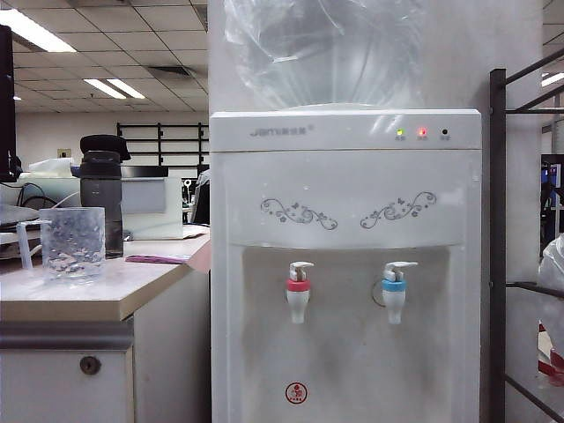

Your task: Pick up the plastic mug from the left desk, go to the hot water outlet of the water dispenser, press the vertical switch to get some water, then put the mug back on the desk.

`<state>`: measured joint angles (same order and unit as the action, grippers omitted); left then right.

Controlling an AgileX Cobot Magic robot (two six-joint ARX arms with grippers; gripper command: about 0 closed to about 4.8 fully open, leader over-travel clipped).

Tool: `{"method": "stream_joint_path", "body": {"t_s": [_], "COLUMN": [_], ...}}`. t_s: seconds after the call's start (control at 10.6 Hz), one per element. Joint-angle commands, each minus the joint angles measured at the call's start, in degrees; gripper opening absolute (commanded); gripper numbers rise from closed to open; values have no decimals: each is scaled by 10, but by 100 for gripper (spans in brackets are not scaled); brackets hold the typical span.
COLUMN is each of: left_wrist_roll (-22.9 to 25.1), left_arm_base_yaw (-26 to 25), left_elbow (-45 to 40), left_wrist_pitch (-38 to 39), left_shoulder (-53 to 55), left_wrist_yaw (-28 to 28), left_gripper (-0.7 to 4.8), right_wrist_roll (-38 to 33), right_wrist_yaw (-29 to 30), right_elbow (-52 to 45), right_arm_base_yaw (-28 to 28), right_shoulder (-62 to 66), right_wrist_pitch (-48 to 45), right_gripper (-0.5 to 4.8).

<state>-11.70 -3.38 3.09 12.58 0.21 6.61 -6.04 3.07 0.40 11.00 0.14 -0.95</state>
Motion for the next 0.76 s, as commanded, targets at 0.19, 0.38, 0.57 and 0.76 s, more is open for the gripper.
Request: {"method": "stream_joint_path", "body": {"t_s": [0.19,0.38,0.57,0.76], "left_wrist_roll": [-3,-3,-3,-19], "left_arm_base_yaw": [1,0,0,1], "left_elbow": [4,4,4,21], "left_wrist_pitch": [-48,-39,-42,-47], "left_shoulder": [0,0,0,0], "left_wrist_yaw": [37,20,28,67], "left_gripper": [-6,-6,-6,115], "right_wrist_roll": [-2,-2,-2,-1], "right_wrist_yaw": [-6,-6,-6,39], "right_elbow": [-1,-1,-1,33], "right_arm_base_yaw": [1,1,1,1], "right_shoulder": [0,0,0,0], "right_wrist_pitch": [-4,-5,0,34], "right_gripper": [-6,-6,-6,157]}}
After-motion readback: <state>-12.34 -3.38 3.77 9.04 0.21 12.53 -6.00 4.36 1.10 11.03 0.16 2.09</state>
